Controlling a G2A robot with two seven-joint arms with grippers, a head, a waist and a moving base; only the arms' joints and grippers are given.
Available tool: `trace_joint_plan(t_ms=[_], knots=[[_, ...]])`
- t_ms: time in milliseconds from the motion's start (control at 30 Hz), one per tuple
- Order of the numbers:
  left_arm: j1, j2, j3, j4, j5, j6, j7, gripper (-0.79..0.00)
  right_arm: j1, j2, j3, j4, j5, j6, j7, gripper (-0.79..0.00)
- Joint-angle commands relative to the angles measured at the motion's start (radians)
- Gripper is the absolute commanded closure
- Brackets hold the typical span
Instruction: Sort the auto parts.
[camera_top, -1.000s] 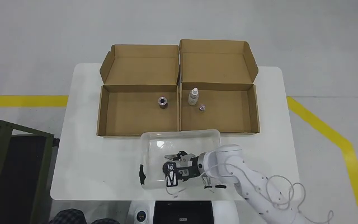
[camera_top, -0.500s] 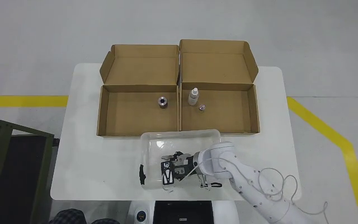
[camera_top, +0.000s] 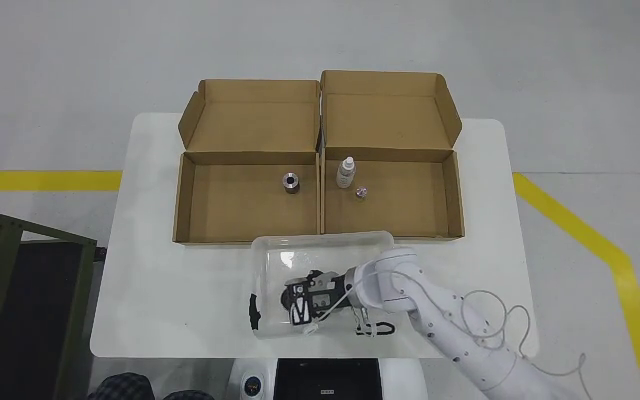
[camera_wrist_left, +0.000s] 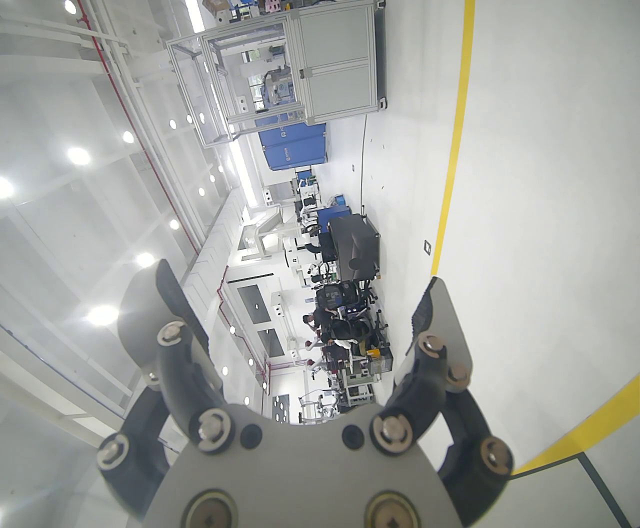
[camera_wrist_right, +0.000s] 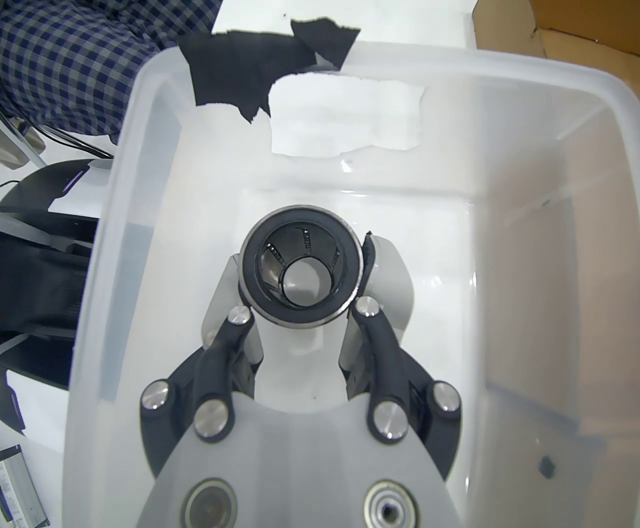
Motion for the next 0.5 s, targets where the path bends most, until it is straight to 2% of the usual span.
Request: trace_joint_plan(t_ms=[0, 467], knots=[[0.0, 0.0, 0.0, 0.0, 0.0, 0.0, 0.0, -0.785, 0.001, 0.002, 0.005, -0.004, 0.012, -0.005, -0.007, 0.0], [0.0, 0.0, 0.0, 0.0, 0.0, 0.0, 0.0, -0.785, -0.017, 0.029, 0.087, -0.058, 0.107, -0.032, -0.06, 0.0]])
